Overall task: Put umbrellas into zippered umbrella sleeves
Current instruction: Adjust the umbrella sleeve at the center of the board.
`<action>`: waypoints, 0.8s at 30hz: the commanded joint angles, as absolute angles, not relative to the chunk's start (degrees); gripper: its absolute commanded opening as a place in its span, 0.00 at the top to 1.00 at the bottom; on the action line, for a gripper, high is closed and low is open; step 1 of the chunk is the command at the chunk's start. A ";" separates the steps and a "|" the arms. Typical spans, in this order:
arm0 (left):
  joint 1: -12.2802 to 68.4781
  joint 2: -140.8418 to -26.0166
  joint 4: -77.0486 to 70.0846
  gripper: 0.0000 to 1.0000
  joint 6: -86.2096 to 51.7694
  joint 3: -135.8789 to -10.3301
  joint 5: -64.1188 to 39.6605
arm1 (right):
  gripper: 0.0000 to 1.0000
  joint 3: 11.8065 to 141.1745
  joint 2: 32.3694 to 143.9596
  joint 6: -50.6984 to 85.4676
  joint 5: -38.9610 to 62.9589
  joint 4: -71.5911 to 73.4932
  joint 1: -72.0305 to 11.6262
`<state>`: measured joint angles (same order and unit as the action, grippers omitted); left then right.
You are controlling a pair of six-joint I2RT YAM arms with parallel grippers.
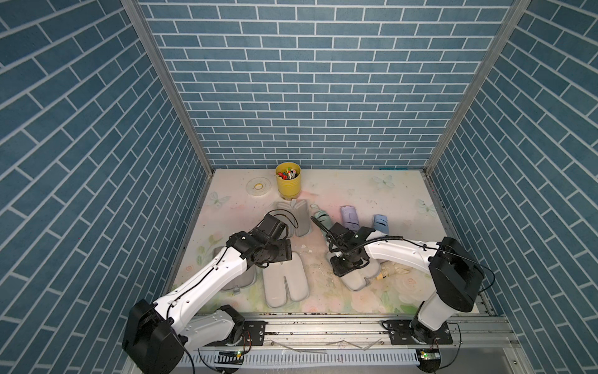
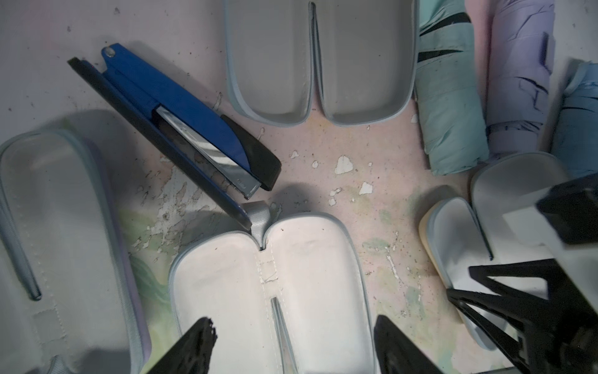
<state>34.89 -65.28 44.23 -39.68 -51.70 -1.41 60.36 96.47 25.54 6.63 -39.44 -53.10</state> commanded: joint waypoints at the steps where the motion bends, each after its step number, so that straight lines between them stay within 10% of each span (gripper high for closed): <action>1: 35.26 -65.81 41.42 0.21 -39.99 -53.56 -2.52 | 0.72 59.94 97.29 27.83 5.45 -38.63 -53.46; 8: 36.41 -68.51 37.50 0.23 -39.92 -54.05 -4.80 | 1.00 60.33 96.05 36.81 2.45 -33.21 -53.35; 14: 40.28 -73.53 36.28 0.14 -39.37 -56.91 -7.20 | 0.60 65.43 89.84 40.07 2.35 -44.24 -52.20; 24: 51.18 -85.88 30.22 0.08 -40.92 -59.86 -13.17 | 0.31 52.77 69.05 51.78 -0.18 -56.78 -26.48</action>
<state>48.84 -82.32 32.60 -40.36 -58.43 -10.31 57.04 71.64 45.28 2.24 -48.73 -32.38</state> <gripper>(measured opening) 0.919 0.671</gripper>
